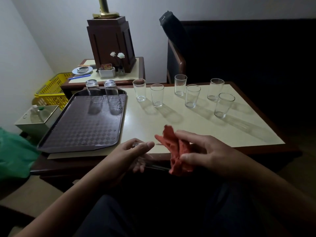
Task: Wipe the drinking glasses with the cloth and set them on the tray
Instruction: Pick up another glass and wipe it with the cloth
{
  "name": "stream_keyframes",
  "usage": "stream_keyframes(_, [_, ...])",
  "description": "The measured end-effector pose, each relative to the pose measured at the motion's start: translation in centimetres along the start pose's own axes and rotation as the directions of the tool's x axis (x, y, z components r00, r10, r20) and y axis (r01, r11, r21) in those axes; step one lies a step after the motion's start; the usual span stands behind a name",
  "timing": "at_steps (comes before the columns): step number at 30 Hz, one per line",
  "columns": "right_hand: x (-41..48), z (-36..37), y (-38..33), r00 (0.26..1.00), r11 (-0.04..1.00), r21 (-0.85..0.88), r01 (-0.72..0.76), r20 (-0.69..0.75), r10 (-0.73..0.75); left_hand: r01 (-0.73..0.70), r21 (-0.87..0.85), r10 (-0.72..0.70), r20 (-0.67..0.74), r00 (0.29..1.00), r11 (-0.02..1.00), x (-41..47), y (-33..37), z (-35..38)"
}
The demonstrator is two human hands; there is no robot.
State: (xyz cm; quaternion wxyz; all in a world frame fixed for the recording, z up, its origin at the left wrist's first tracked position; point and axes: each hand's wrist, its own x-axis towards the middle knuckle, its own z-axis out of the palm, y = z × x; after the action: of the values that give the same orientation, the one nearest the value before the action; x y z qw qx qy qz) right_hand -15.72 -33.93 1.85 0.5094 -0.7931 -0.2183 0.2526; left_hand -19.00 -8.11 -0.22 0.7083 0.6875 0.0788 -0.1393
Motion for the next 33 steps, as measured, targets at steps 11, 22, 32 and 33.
stream_keyframes(11, [1.9, 1.9, 3.1, 0.955, 0.954, 0.194, 0.23, -0.235, -0.182, -0.12, -0.03, 0.124, 0.205, 0.971, 0.992, -0.8, 0.8, -1.5])
stream_keyframes(22, [1.3, 2.8, 2.4, 0.644, 0.707, -0.557, 0.436, -0.356, -0.677, 0.161, 0.051, -0.166, 0.135, 0.977, 0.986, -0.7, 0.7, 0.2])
stream_keyframes(32, [1.7, 2.9, 2.8, 0.802, 0.977, -0.033, 0.211, -0.566, -0.192, -0.12, -0.13, 0.145, 0.204, 0.968, 0.984, -0.3, 0.4, -1.4])
stream_keyframes(33, [1.4, 3.0, 2.5, 0.771, 0.96, -0.109, 0.259, -0.575, -0.274, -0.087, -0.128, 0.11, 0.187, 0.976, 0.988, -0.4, 0.4, -1.1])
